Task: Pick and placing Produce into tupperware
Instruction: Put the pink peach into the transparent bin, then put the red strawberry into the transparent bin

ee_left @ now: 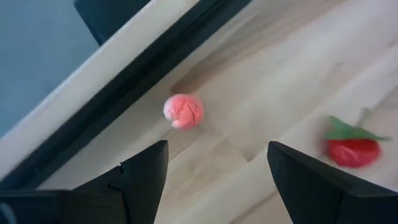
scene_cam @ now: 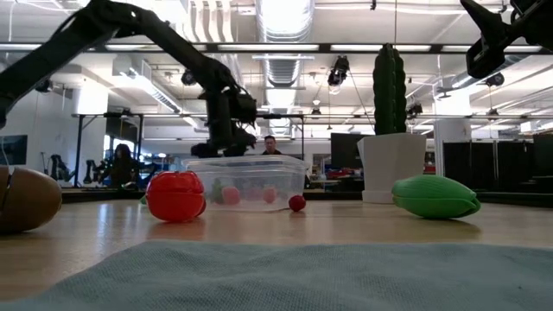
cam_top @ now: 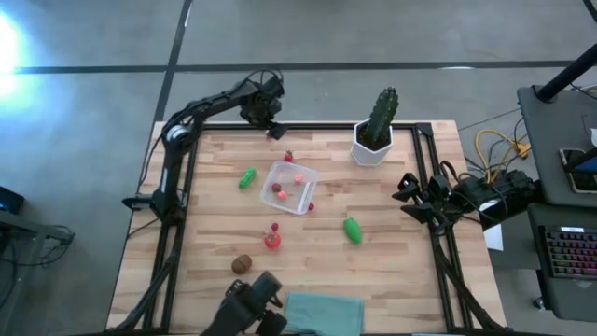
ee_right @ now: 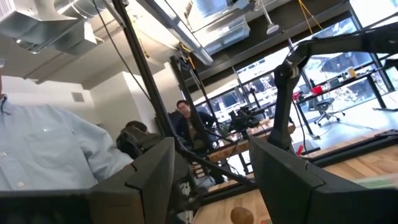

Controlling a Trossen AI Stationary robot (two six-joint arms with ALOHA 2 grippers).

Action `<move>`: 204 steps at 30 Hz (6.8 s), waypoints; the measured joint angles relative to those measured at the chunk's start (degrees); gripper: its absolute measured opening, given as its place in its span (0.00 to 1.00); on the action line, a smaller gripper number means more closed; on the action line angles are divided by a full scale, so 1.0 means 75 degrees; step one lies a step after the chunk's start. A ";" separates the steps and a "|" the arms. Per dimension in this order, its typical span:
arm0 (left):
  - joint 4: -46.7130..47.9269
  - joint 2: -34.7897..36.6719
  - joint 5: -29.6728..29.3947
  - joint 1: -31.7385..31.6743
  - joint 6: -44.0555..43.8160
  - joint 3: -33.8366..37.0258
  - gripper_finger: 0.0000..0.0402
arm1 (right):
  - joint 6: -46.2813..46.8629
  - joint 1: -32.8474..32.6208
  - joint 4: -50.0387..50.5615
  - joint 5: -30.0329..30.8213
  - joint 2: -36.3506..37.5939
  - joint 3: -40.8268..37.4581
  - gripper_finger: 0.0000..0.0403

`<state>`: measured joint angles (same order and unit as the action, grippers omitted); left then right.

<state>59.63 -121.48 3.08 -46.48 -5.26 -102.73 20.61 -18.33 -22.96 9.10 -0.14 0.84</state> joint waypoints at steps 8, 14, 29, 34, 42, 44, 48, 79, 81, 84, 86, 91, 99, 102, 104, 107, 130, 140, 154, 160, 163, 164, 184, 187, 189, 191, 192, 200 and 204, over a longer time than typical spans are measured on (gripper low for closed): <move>-0.0390 -0.0130 -0.0228 -0.0157 -0.0113 0.0005 0.63 | -0.0004 -0.0001 0.0003 0.0000 0.0000 0.0000 0.50; -0.0474 -0.0122 -0.0231 -0.0227 -0.0253 0.0042 0.54 | -0.0010 -0.0003 0.0009 -0.0003 0.0000 0.0000 0.50; -0.0826 -0.0247 0.0094 -0.0224 -0.0256 0.0202 0.49 | -0.0013 0.0000 0.0009 -0.0003 0.0000 0.0000 0.50; -0.0781 -0.0476 0.0133 -0.0224 -0.0354 0.0148 0.49 | -0.0016 -0.0003 0.0009 -0.0003 0.0000 0.0000 0.50; -0.0731 -0.0591 0.0029 -0.0235 -0.0396 0.0072 0.49 | -0.0016 -0.0003 0.0009 -0.0003 0.0000 0.0000 0.50; -0.0690 -0.0603 -0.0161 -0.0235 -0.0386 0.0089 0.49 | -0.0023 -0.0003 0.0009 -0.0003 0.0000 0.0000 0.50; -0.0696 -0.0661 -0.0218 -0.0239 -0.0378 0.0091 0.48 | -0.0033 0.0000 0.0017 -0.0003 0.0000 0.0000 0.50; 0.0201 -0.0135 0.0038 0.0178 0.0627 -0.0010 0.24 | -0.0007 -0.0001 0.0026 -0.0003 0.0000 0.0001 0.50; 0.0242 0.0235 0.0358 0.0415 0.1347 0.0021 0.24 | -0.0007 -0.0003 0.0029 -0.0003 0.0000 0.0000 0.50; 0.0161 0.0915 0.0497 0.0921 0.2220 0.0120 0.24 | -0.0006 -0.0002 0.0034 -0.0003 0.0000 0.0002 0.50; 0.0086 0.1368 0.0512 0.1290 0.2867 0.0252 0.24 | -0.0007 -0.0001 0.0034 -0.0006 0.0000 0.0003 0.50; -0.0144 0.2167 0.0539 0.2190 0.3429 0.0705 0.24 | 0.0122 -0.0003 0.0064 -0.0067 0.0000 0.0003 0.50; -0.0897 0.2450 0.0908 0.2961 0.3012 0.2122 0.24 | 0.0956 -0.0003 0.0434 -0.0094 -0.0045 0.0004 0.50; -0.1073 0.2414 0.0870 0.3042 0.2651 0.2540 0.24 | 0.1054 -0.0003 0.0434 -0.0150 -0.0058 0.0006 0.50; -0.1311 0.2418 0.0863 0.3066 0.2250 0.2743 0.25 | 0.1054 -0.0003 0.0428 -0.0198 -0.0058 0.0006 0.50; -0.1716 0.2465 0.0865 0.3072 0.1732 0.2876 0.29 | 0.1020 -0.0003 0.0425 -0.0207 -0.0057 0.0006 0.50; -0.1906 0.2443 -0.0853 0.2465 -0.1039 0.1777 0.61 | 0.1313 -0.0003 0.0395 -0.0001 -0.0051 0.0006 0.50; -0.1862 0.1619 -0.0195 0.1947 -0.2458 0.1321 0.61 | 0.1736 -0.0003 0.0408 -0.0618 -0.0052 0.0003 0.50; -0.1307 0.0560 -0.0273 0.1950 -0.2457 0.1059 0.61 | 0.1791 -0.0003 0.0414 -0.1232 -0.0055 0.0006 0.50; -0.1292 0.0112 -0.0223 0.1994 -0.2455 0.1100 0.61 | 0.1788 -0.0003 0.0417 -0.1295 -0.0055 0.0004 0.50; -0.1524 0.0100 -0.0264 0.2000 -0.2392 0.1090 0.61 | 0.1785 -0.0003 0.0417 -0.1294 -0.0052 0.0006 0.50; -0.1687 0.0100 -0.0302 0.2006 -0.2387 0.1122 0.61 | 0.1785 -0.0003 0.0417 -0.1294 -0.0054 0.0005 0.50; -0.1887 -0.0142 -0.0253 0.2000 -0.2253 0.1243 0.58 | 0.1759 -0.0003 0.0440 -0.1268 -0.0052 0.0003 0.50; -0.1889 -0.0142 -0.0257 0.2000 -0.2197 0.1246 0.50 | 0.1762 -0.0003 0.0440 -0.1268 -0.0055 0.0003 0.50; -0.1898 -0.0142 -0.0251 0.1997 -0.2202 0.1245 0.44 | 0.1762 -0.0003 0.0440 -0.1268 -0.0055 0.0003 0.50; -0.1894 -0.0142 -0.0243 0.2003 -0.2200 0.1234 0.39 | 0.1762 -0.0003 0.0443 -0.1268 -0.0055 0.0003 0.50; -0.1906 -0.0145 -0.0243 0.2006 -0.2200 0.1223 0.36 | 0.1762 -0.0003 0.0443 -0.1268 -0.0055 0.0003 0.50; -0.1945 -0.0145 -0.0228 0.2000 -0.2191 0.1226 0.32 | 0.1764 -0.0003 0.0464 -0.1268 -0.0055 0.0003 0.50; -0.1859 -0.0090 -0.0230 0.2003 -0.2171 0.1144 0.36 | 0.1765 -0.0003 0.0463 -0.1267 -0.0055 0.0003 0.50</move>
<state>45.69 -122.15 1.35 -31.46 -21.54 -94.15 33.85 -18.35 -19.49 -0.40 -0.56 0.86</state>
